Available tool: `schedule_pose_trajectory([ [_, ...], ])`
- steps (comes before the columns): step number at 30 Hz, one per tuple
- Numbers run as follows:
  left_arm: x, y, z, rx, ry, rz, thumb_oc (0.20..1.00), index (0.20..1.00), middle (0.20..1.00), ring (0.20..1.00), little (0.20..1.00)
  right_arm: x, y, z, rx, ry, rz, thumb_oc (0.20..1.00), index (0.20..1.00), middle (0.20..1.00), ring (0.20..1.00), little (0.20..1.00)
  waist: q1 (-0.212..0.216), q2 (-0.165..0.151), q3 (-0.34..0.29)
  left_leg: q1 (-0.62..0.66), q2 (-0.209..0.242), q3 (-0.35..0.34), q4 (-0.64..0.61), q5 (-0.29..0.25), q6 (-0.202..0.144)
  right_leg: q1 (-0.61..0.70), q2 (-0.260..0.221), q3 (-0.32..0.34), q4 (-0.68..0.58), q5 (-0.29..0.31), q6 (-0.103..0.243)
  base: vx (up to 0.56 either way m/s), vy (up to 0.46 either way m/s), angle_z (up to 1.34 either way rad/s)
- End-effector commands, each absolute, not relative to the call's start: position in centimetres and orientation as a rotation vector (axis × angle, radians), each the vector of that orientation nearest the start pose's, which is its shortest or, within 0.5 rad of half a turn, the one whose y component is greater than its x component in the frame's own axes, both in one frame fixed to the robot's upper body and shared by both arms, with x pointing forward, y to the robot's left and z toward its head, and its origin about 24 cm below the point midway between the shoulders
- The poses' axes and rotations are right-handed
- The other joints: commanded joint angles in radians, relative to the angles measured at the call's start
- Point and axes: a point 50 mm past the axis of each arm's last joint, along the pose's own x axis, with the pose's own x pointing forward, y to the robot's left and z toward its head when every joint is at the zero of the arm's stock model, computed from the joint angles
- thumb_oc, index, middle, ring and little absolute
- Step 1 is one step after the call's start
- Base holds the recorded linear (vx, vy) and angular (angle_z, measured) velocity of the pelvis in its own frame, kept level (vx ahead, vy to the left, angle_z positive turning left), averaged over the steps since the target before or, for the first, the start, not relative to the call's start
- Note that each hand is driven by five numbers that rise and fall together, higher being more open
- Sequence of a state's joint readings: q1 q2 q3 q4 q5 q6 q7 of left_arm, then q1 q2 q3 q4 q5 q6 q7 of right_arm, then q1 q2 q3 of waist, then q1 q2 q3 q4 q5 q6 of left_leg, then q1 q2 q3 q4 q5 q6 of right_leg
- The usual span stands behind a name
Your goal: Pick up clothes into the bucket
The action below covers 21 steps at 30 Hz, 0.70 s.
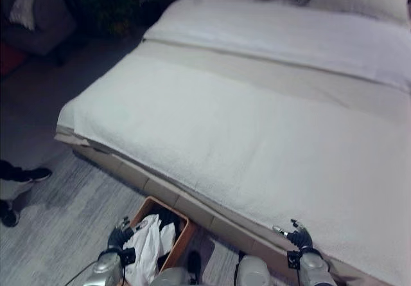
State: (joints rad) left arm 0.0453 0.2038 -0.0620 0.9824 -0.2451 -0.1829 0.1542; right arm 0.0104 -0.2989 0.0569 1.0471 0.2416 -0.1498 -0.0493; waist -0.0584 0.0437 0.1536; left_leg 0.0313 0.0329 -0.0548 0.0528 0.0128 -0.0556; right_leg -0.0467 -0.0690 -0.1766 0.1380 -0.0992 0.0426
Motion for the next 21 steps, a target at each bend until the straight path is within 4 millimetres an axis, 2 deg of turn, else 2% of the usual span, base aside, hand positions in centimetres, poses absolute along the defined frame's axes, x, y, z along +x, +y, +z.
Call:
schedule_pose_trajectory([
  [1, 13.9, 23.0, -13.3, 0.14, 0.821, 0.231, 1.0, 1.0, 1.0, 1.0, 1.0, 13.3, -26.0, -13.1, -0.087, 0.872, -0.264, 1.0, 1.0, 1.0, 1.0, 1.0, 0.004, -0.044, -0.001, -0.032, -0.03, -0.005, 0.018, -0.052, -0.014, 0.094, -0.047, 0.042, -0.116, 0.05, 0.062, 0.04, -0.005, 0.02],
  [8, 11.2, 21.5, -15.1, 0.118, 0.962, 0.167, 1.0, 1.0, 1.0, 1.0, 1.0, 11.5, -25.2, -14.2, -0.095, 0.954, -0.251, 1.0, 1.0, 1.0, 1.0, 1.0, 0.006, -0.053, -0.034, 0.011, -0.034, 0.002, -0.001, -0.062, -0.009, 0.142, -0.05, 0.039, -0.146, 0.055, 0.066, 0.03, -0.002, 0.0],
  [10, 10.9, 20.9, -15.4, 0.172, 0.989, 0.096, 1.0, 1.0, 1.0, 1.0, 1.0, 10.8, -24.9, -14.6, -0.093, 0.987, -0.251, 1.0, 1.0, 1.0, 1.0, 1.0, 0.004, -0.053, -0.041, 0.023, -0.034, 0.004, -0.01, -0.063, -0.007, 0.153, -0.05, 0.041, -0.152, 0.055, 0.068, 0.0, 0.0, 0.0],
  [15, 11.3, 20.2, -15.3, 0.266, 0.977, -0.026, 1.0, 1.0, 1.0, 1.0, 1.0, 10.5, -24.4, -14.8, -0.108, 1.01, -0.207, 1.0, 1.0, 1.0, 1.0, 1.0, -0.003, -0.05, -0.05, 0.042, -0.033, 0.007, -0.025, -0.064, -0.006, 0.164, -0.051, 0.042, -0.159, 0.056, 0.071, 0.0, 0.0, 0.0],
  [21, 11.2, 20.2, -15.4, 0.271, 0.984, -0.04, 1.0, 1.0, 1.0, 1.0, 1.0, 10.4, -23.8, -15.0, -0.134, 1.025, -0.158, 1.0, 1.0, 1.0, 1.0, 1.0, -0.003, -0.05, -0.055, 0.049, -0.034, 0.01, -0.031, -0.065, -0.004, 0.169, -0.051, 0.045, -0.166, 0.059, 0.074, 0.0, 0.0, 0.0],
])
